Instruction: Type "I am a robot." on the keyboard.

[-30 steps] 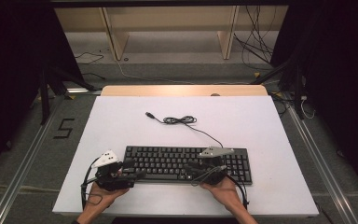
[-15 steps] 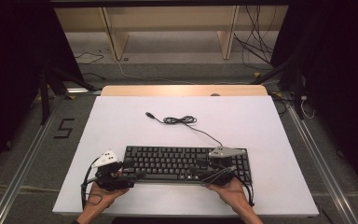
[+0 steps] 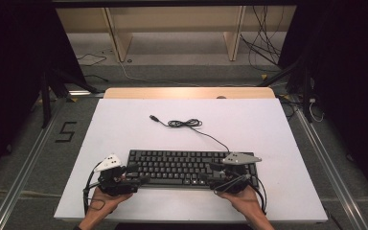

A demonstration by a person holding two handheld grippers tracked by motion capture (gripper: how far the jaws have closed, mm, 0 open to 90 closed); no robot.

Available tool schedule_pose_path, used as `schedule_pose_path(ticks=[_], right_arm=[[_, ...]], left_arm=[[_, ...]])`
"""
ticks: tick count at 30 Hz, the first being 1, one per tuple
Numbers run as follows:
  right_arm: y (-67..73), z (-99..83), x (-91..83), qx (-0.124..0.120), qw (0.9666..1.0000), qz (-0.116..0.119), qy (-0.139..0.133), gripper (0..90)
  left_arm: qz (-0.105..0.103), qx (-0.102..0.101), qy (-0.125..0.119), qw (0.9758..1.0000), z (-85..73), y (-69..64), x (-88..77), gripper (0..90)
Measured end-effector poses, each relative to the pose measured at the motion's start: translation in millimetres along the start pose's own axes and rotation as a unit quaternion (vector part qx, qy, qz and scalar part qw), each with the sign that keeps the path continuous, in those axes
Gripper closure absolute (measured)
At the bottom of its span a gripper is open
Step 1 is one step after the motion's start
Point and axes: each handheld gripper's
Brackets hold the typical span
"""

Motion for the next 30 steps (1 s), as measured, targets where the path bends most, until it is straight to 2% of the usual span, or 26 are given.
schedule_pose_path(ticks=[10,19,30], right_arm=[[-5.5,-10.5,-15.6,0.005,0.9998,-0.007,-0.018,38.7],[-11.9,-24.2,-29.0,0.014,0.9994,-0.018,-0.028,35.8],[-18.4,-35.8,-39.2,0.021,0.9986,-0.033,-0.036,32.8]], left_arm=[[-0.005,-0.001,0.0,1.0,0.2,-0.3,0.4,27.4],[-0.016,0.008,-0.009,0.9998,0.6,-2.4,-1.1,25.7],[-0.016,0.013,-0.008,0.9998,0.0,-5.1,-1.1,25.0]])
Point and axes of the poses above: each handheld gripper's, and its own axes: x roughly forward along the jaws, z roughly out of its top, y roughly to its left, and after that the axes turned 12 degrees about y, right-handed
